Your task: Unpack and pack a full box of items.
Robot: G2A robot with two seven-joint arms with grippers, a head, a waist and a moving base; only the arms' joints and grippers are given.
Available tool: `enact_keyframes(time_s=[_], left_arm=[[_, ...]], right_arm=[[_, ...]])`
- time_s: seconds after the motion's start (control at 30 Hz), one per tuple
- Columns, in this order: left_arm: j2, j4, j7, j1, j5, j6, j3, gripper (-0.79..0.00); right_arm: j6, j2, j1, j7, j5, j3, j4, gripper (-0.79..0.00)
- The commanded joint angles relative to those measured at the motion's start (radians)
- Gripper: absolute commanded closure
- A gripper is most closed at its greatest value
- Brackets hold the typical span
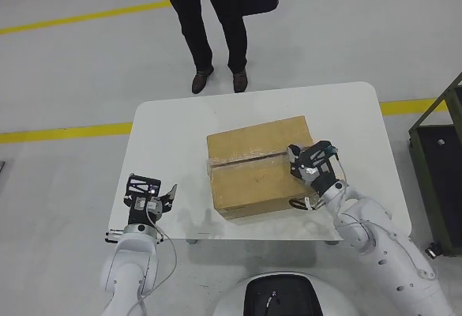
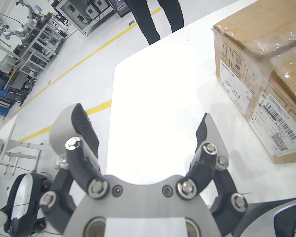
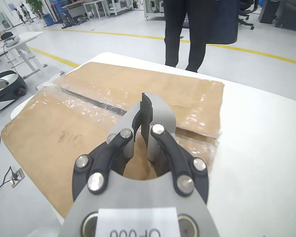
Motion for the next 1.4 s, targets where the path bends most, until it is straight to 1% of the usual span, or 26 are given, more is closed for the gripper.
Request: enact_keyframes(time_s=[0.0,0.17,0.3,0.43,0.57,0.67,0.77,0.8,0.83,0.87,0.9,0.93,0.97,1.03,1.07,1.13,1.17,1.27,1.37], left_arm=[[0.000,0.000,0.000,0.000,0.000,0.000,0.000,-0.785],[0.000,0.000,0.000,0.000,0.000,0.000,0.000,-0.785],[0.000,0.000,0.000,0.000,0.000,0.000,0.000,-0.785],[0.000,0.000,0.000,0.000,0.000,0.000,0.000,-0.785],[0.000,0.000,0.000,0.000,0.000,0.000,0.000,-0.785],[0.000,0.000,0.000,0.000,0.000,0.000,0.000,-0.785],[0.000,0.000,0.000,0.000,0.000,0.000,0.000,-0.785],[0.000,0.000,0.000,0.000,0.000,0.000,0.000,-0.785],[0.000,0.000,0.000,0.000,0.000,0.000,0.000,-0.785],[0.000,0.000,0.000,0.000,0.000,0.000,0.000,-0.784],[0.000,0.000,0.000,0.000,0.000,0.000,0.000,-0.785],[0.000,0.000,0.000,0.000,0.000,0.000,0.000,-0.785],[0.000,0.000,0.000,0.000,0.000,0.000,0.000,-0.785],[0.000,0.000,0.000,0.000,0.000,0.000,0.000,-0.785],[0.000,0.000,0.000,0.000,0.000,0.000,0.000,-0.785],[0.000,0.000,0.000,0.000,0.000,0.000,0.000,-0.785],[0.000,0.000,0.000,0.000,0.000,0.000,0.000,-0.784],[0.000,0.000,0.000,0.000,0.000,0.000,0.000,-0.784],[0.000,0.000,0.000,0.000,0.000,0.000,0.000,-0.784]], right_arm=[[0.005,0.004,-0.014,0.008,0.008,0.027,-0.017,0.000],[0.031,0.015,-0.077,0.016,0.033,0.112,-0.084,0.000],[0.052,0.026,-0.168,-0.017,0.037,0.195,-0.199,0.000],[0.099,0.033,-0.312,-0.050,0.028,0.286,-0.360,0.000],[0.148,0.036,-0.484,-0.080,0.031,0.379,-0.513,0.000],[0.175,0.035,-0.598,-0.103,0.046,0.441,-0.589,0.000],[0.174,0.033,-0.681,-0.124,0.075,0.481,-0.627,0.000],[0.174,0.033,-0.681,-0.124,0.075,0.481,-0.627,-0.237],[0.174,0.033,-0.681,-0.124,0.075,0.481,-0.627,-0.785],[0.174,0.033,-0.684,-0.125,0.076,0.483,-0.629,-0.006],[0.174,0.033,-0.684,-0.125,0.076,0.483,-0.629,-0.013],[0.174,0.033,-0.682,-0.125,0.076,0.482,-0.628,-0.041],[0.174,0.033,-0.681,-0.124,0.076,0.482,-0.628,-0.115],[0.174,0.033,-0.680,-0.124,0.075,0.481,-0.627,-0.237],[0.174,0.033,-0.680,-0.124,0.075,0.481,-0.627,-0.319],[0.174,0.033,-0.681,-0.124,0.075,0.481,-0.627,-0.425],[0.174,0.033,-0.681,-0.124,0.075,0.481,-0.627,-0.495],[0.174,0.033,-0.681,-0.124,0.075,0.481,-0.627,-0.626],[0.174,0.033,-0.681,-0.124,0.075,0.481,-0.627,-0.729]])
